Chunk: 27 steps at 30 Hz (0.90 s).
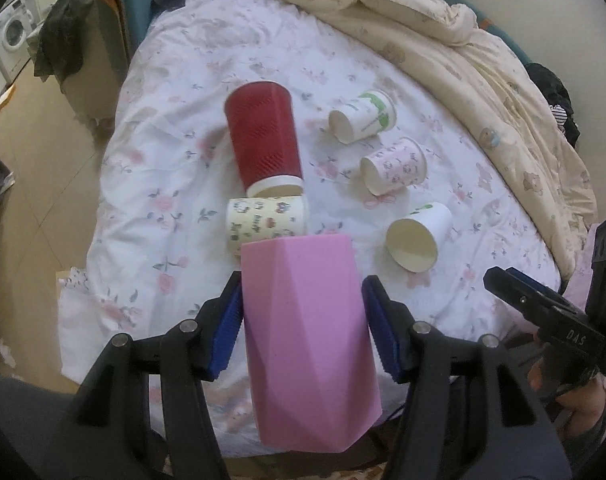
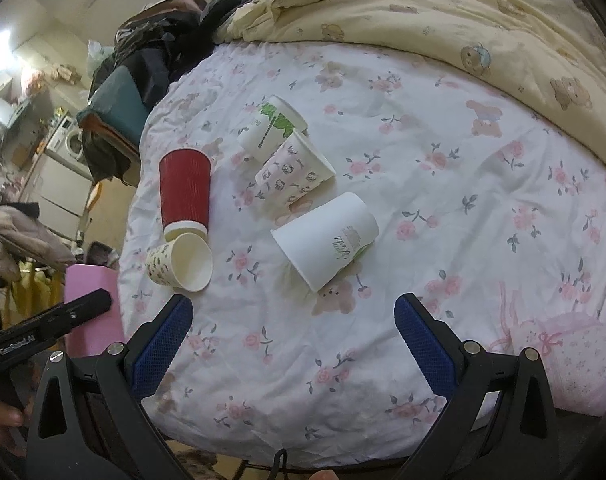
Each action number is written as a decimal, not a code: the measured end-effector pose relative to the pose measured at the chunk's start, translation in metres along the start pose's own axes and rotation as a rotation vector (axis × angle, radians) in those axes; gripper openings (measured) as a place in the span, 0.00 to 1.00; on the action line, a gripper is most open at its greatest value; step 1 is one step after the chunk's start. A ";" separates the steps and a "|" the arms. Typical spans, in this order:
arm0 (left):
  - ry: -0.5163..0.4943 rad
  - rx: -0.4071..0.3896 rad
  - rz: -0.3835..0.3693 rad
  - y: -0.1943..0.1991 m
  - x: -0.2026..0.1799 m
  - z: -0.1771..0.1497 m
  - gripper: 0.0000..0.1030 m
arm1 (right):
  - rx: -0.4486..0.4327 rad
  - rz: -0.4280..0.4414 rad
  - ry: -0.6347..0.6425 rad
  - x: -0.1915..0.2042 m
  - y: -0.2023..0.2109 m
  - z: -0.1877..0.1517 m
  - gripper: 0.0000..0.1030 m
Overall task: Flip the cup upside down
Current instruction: 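Rotate the pink cup in the left gripper so its hexagonal base faces up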
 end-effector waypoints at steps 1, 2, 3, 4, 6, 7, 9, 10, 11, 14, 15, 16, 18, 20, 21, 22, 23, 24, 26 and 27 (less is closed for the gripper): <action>0.001 -0.001 -0.002 0.000 0.004 -0.001 0.53 | 0.003 -0.005 0.011 0.003 -0.002 0.000 1.00; 0.001 -0.002 -0.007 -0.002 0.006 -0.001 0.53 | 0.005 -0.010 0.020 0.006 -0.004 -0.001 1.00; 0.003 -0.006 -0.016 -0.003 0.008 -0.001 0.53 | 0.005 -0.012 0.026 0.008 -0.006 -0.001 1.00; 0.009 -0.014 -0.029 -0.006 0.010 -0.001 0.53 | 0.008 -0.010 0.030 0.010 -0.007 -0.001 1.00; 0.030 -0.018 -0.053 -0.009 0.012 -0.001 0.53 | 0.018 -0.009 0.039 0.015 -0.011 -0.003 1.00; 0.044 -0.016 -0.064 -0.011 0.012 -0.001 0.53 | 0.022 -0.011 0.045 0.017 -0.013 -0.003 1.00; 0.067 -0.024 -0.092 -0.011 0.010 0.002 0.53 | 0.031 -0.001 0.057 0.023 -0.017 -0.005 1.00; 0.060 -0.037 -0.097 -0.008 0.007 0.004 0.53 | 0.039 0.023 0.065 0.028 -0.018 -0.006 1.00; 0.052 -0.050 -0.097 -0.006 0.005 0.006 0.53 | 0.047 0.049 0.072 0.034 -0.018 -0.007 1.00; 0.042 -0.060 -0.104 -0.007 -0.001 0.009 0.53 | 0.087 0.146 0.114 0.055 -0.021 -0.016 1.00; 0.039 -0.056 -0.108 -0.008 -0.003 0.008 0.53 | 0.111 0.189 0.133 0.064 -0.023 -0.021 1.00; 0.033 -0.054 -0.110 -0.009 -0.006 0.008 0.53 | 0.124 0.210 0.145 0.070 -0.024 -0.025 1.00; 0.022 -0.052 -0.108 -0.010 -0.009 0.008 0.53 | 0.140 0.243 0.177 0.082 -0.025 -0.032 1.00; 0.014 -0.051 -0.116 -0.011 -0.014 0.007 0.53 | 0.147 0.266 0.204 0.092 -0.024 -0.036 1.00; 0.011 -0.050 -0.126 -0.011 -0.016 0.007 0.53 | 0.151 0.284 0.213 0.096 -0.023 -0.038 1.00; 0.008 -0.050 -0.133 -0.010 -0.018 0.007 0.53 | 0.155 0.301 0.218 0.100 -0.023 -0.039 1.00; 0.004 -0.051 -0.138 -0.010 -0.020 0.006 0.53 | 0.163 0.315 0.222 0.103 -0.023 -0.041 1.00; 0.001 -0.052 -0.145 -0.009 -0.021 0.006 0.53 | 0.167 0.318 0.224 0.104 -0.024 -0.042 1.00; -0.003 -0.056 -0.163 -0.006 -0.024 0.006 0.53 | 0.178 0.309 0.229 0.104 -0.026 -0.044 1.00; -0.007 -0.061 -0.169 -0.005 -0.026 0.006 0.53 | 0.185 0.303 0.228 0.103 -0.028 -0.045 1.00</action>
Point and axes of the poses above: each gripper's, at about its wrist camera, not at the fingertips, and y roughly against the way its jaws point, x to its left, z to its top, the point moved 9 cm from there along -y, roughly the way its jaws point
